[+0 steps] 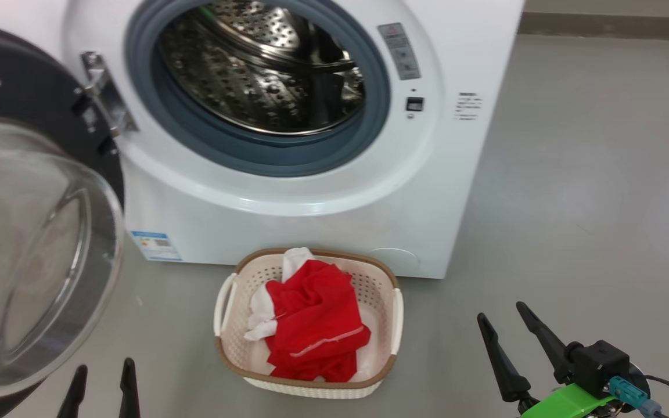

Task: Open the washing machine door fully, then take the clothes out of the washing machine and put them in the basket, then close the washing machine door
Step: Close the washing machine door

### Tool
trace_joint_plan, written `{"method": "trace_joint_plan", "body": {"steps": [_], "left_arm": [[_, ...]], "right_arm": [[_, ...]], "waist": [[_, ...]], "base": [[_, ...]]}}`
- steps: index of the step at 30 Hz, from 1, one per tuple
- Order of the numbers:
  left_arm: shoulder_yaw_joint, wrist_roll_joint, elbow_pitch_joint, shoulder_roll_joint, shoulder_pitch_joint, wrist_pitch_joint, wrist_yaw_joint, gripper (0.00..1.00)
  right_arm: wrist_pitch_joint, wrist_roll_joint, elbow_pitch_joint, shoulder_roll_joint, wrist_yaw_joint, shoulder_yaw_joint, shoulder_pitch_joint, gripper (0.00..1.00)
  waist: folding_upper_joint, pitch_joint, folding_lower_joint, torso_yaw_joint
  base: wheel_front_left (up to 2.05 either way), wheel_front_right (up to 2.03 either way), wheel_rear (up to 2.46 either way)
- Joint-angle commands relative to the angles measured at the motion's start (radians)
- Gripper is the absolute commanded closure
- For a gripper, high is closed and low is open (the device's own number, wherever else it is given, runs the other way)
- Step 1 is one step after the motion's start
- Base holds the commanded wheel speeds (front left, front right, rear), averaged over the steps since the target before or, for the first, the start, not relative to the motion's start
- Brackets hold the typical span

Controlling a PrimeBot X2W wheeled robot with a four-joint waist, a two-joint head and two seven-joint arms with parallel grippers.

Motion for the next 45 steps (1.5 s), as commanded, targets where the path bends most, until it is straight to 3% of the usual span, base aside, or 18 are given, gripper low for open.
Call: {"method": "trace_joint_plan", "body": {"steps": [1,28,45], "left_arm": [[0.023,-0.005,-0.015,0.005,0.001,-0.005,0.01,0.0],[-0.025,-0.045,-0.019,0.005,0.01,-0.005,0.067,0.0],[-0.032,-0.064,-0.037,0.005,0.016,-0.005,0.083,0.0]], "right_arm": [[-0.006,0.006,-0.017,-0.013,0.006,0.03,-0.04,0.0],[-0.006,0.028,0.025,-0.035,0.006,0.141,-0.12,0.0],[-0.006,0.038,0.034,-0.026,0.006,0.165,-0.135,0.0]], "waist": [[0.0,-0.019,0.0,0.065],[0.0,-0.021,0.0,0.298],[0.0,-0.019,0.0,0.33]], "base": [[0.0,0.0,0.0],[0.0,0.0,0.0],[0.0,0.0,0.0]]}}
